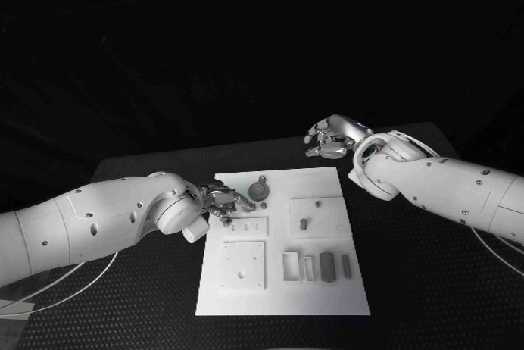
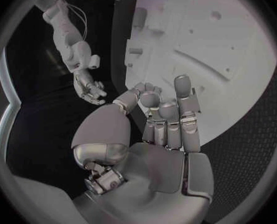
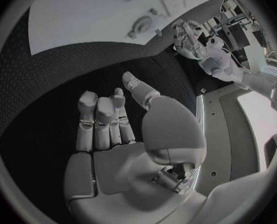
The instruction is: Assemble the parts on the task board
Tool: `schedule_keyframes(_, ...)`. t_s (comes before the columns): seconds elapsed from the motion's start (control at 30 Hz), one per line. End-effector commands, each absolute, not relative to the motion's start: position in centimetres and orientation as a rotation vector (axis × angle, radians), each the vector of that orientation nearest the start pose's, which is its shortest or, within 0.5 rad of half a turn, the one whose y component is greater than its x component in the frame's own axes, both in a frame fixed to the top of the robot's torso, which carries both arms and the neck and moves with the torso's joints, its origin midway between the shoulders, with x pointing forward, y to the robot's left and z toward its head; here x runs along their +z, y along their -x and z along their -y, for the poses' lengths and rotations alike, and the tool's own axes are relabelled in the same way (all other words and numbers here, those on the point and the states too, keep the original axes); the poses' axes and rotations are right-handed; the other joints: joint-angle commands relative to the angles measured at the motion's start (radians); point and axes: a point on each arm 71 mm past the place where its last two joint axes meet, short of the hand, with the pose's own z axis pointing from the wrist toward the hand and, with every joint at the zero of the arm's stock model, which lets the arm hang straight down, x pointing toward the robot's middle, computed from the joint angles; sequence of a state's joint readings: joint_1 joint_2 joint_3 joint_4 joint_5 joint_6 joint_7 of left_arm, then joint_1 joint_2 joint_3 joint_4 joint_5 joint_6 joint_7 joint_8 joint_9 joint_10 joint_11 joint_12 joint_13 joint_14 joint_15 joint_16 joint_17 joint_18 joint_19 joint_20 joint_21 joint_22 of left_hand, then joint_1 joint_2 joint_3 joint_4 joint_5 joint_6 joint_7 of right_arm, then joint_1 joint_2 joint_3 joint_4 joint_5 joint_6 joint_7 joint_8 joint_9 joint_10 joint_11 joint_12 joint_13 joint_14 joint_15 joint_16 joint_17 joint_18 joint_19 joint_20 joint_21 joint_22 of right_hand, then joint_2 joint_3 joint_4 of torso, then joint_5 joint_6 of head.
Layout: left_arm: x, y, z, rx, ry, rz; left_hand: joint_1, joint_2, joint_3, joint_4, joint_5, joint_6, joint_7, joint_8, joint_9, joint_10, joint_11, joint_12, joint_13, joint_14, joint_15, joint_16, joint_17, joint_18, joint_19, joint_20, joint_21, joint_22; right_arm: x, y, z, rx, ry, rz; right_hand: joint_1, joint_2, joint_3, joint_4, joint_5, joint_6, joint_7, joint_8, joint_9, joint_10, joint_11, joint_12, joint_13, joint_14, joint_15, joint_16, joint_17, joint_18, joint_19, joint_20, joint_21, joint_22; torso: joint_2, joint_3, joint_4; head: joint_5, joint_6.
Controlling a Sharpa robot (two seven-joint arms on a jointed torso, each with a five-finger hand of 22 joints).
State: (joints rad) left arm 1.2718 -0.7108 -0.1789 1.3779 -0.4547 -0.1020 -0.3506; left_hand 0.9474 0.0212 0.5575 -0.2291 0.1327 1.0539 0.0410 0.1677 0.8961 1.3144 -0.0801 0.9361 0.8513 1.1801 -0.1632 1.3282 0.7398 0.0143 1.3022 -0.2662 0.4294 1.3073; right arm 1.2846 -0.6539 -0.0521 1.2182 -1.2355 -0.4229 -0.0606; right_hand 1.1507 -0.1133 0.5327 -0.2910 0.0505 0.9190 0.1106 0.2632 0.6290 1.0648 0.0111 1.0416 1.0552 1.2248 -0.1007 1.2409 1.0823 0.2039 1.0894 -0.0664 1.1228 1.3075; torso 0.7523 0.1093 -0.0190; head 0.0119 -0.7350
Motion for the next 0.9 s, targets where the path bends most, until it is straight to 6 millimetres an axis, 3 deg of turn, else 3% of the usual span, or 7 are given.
schedule_keyframes(0.03, -24.9, -49.0, -19.1, -0.596, 0.64, -2.459, 0.0, 0.008, 0.0, -0.002, 0.001, 0.162, -0.02, 0.01, 0.009, -0.028, -0.009, -0.002, -0.001, -0.025, -0.02, 0.002, -0.002, -0.014, -0.007, 0.0, -0.006, 0.02, -14.6, -56.2, 20.6, 0.684, -0.172, -1.521, -0.008, 0.004, -0.006, -0.001, 0.003, -0.013, 0.017, -0.004, -0.001, 0.001, 0.004, -0.003, -0.001, 0.002, 0.007, -0.005, -0.001, 0.058, 0.001, 0.007, -0.004, 0.006, 0.001, 0.0015, 0.0003, 0.0, -0.007)
schedule_keyframes(0.27, -24.4, -49.9, -18.9, -0.443, 0.444, -2.401, -0.006, 0.016, -0.005, 0.0, -0.016, 0.161, -0.02, 0.015, 0.011, -0.027, -0.009, -0.002, -0.003, -0.025, -0.019, 0.003, -0.004, -0.014, -0.006, 0.0, -0.006, 0.02, -12.7, -57.5, 22.0, 0.686, -0.242, -1.478, -0.008, 0.006, -0.006, -0.002, 0.003, -0.012, 0.017, -0.004, -0.001, 0.001, 0.004, -0.003, -0.001, 0.002, 0.007, -0.005, 0.0, 0.058, 0.001, 0.007, -0.005, 0.006, 0.0, 0.0004, 0.0016, -0.004, -0.018)
schedule_keyframes(0.37, -24.3, -50.0, -18.5, -0.427, 0.423, -2.404, -0.01, 0.018, -0.005, -0.007, 0.055, 0.174, -0.026, 0.028, 0.018, -0.019, -0.014, 0.0, -0.004, -0.019, -0.019, 0.007, -0.006, -0.013, -0.003, -0.001, -0.004, 0.021, -12.4, -57.8, 22.1, 0.684, -0.247, -1.47, -0.007, 0.006, -0.005, -0.002, 0.004, -0.012, 0.017, -0.004, -0.001, 0.001, 0.004, -0.003, -0.002, 0.001, 0.007, -0.005, 0.0, 0.058, 0.001, 0.007, -0.005, 0.006, 0.0, -0.0003, 0.0026, -0.005, -0.021)
schedule_keyframes(0.57, -24.5, -49.9, -17.9, -0.394, 0.393, -2.424, -0.015, 0.021, -0.007, -0.01, 0.061, 0.176, -0.028, 0.033, 0.021, -0.017, -0.016, 0.0, -0.006, -0.017, -0.018, 0.008, -0.007, -0.014, -0.001, -0.002, -0.003, 0.021, -10.6, -58.2, 22.0, 0.709, -0.26, -1.436, -0.005, 0.007, -0.005, -0.003, 0.004, -0.012, 0.017, -0.005, -0.001, 0.0, 0.004, -0.002, -0.002, 0.001, 0.007, -0.005, 0.0, 0.058, 0.001, 0.007, -0.005, 0.006, 0.0, 0.0019, 0.0036, 0.0, -0.035)
schedule_keyframes(0.77, -24.4, -50.0, -17.5, -0.379, 0.371, -2.42, -0.021, 0.025, -0.008, -0.012, 0.068, 0.181, -0.03, 0.038, 0.024, -0.013, -0.018, 0.002, -0.006, -0.014, -0.018, 0.01, -0.008, -0.014, 0.002, -0.003, -0.001, 0.021, -10.0, -58.3, 22.1, 0.709, -0.255, -1.431, -0.005, 0.006, -0.005, -0.003, 0.003, -0.012, 0.017, -0.005, -0.001, 0.0, 0.004, -0.002, -0.002, 0.001, 0.007, -0.005, 0.0, 0.058, 0.001, 0.007, -0.005, 0.006, -0.001, -0.0018, 0.0032, 0.0, -0.038)
schedule_keyframes(0.9, -24.6, -49.9, -17.3, -0.386, 0.347, -2.443, -0.028, 0.028, -0.008, -0.013, 0.077, 0.186, -0.033, 0.046, 0.028, -0.008, -0.021, 0.003, -0.007, -0.01, -0.019, 0.012, -0.009, -0.014, 0.005, -0.004, 0.001, 0.021, -10.0, -58.3, 22.0, 0.712, -0.255, -1.433, -0.004, 0.007, -0.004, -0.003, 0.003, -0.012, 0.017, -0.005, -0.001, 0.0, 0.004, -0.002, -0.002, 0.001, 0.007, -0.005, 0.0, 0.058, 0.0, 0.007, -0.005, 0.006, 0.0, 0.0004, 0.003, 0.002, -0.042)
